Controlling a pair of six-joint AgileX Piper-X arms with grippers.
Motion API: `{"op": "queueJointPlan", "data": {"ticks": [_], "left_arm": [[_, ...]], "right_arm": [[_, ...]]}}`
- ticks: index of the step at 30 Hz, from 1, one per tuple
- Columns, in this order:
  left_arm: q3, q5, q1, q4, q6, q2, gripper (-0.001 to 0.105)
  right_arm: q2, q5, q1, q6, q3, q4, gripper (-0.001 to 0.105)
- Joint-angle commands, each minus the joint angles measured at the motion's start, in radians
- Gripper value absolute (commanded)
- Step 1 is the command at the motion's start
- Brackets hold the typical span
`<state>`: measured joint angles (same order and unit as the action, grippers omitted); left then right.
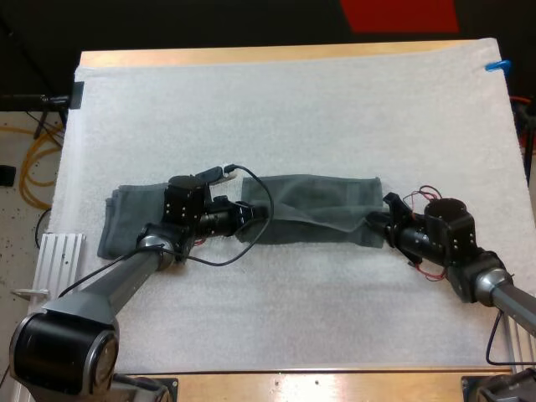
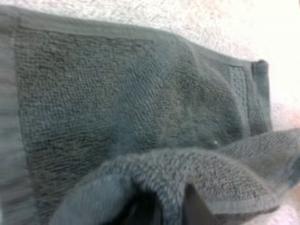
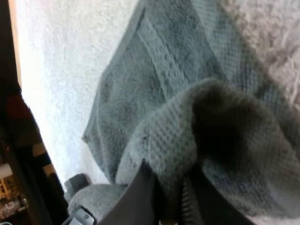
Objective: Pick towel from pile fold and stack
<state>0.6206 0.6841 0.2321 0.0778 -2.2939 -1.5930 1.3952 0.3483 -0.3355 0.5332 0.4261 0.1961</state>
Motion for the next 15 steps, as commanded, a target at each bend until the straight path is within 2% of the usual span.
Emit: {"op": "queueJointPlan", "data": {"ticks": [1, 7, 10, 13, 15], "left_arm": [[0.005, -0.030, -0.003, 0.012, 0.009, 0.003, 0.000], [0.005, -0.037, -0.003, 0.060, 0.010, 0.003, 0.000], [0.005, 0.021, -0.003, 0.108, 0.025, 0.003, 0.000], [0.005, 0.048, -0.003, 0.154, 0.032, 0.008, 0.005], [0.005, 0.048, -0.003, 0.181, 0.032, 0.011, 0.012]], "right_arm": [[-0.002, -0.003, 0.007, 0.026, 0.005, 0.011, 0.000], [-0.002, -0.005, 0.007, 0.108, 0.005, 0.011, 0.000], [-0.002, -0.002, 0.007, 0.154, 0.005, 0.013, 0.001], [-0.002, 0.025, 0.007, 0.212, 0.005, 0.042, 0.020], [-0.002, 0.031, 0.007, 0.213, 0.005, 0.097, 0.044]]}}
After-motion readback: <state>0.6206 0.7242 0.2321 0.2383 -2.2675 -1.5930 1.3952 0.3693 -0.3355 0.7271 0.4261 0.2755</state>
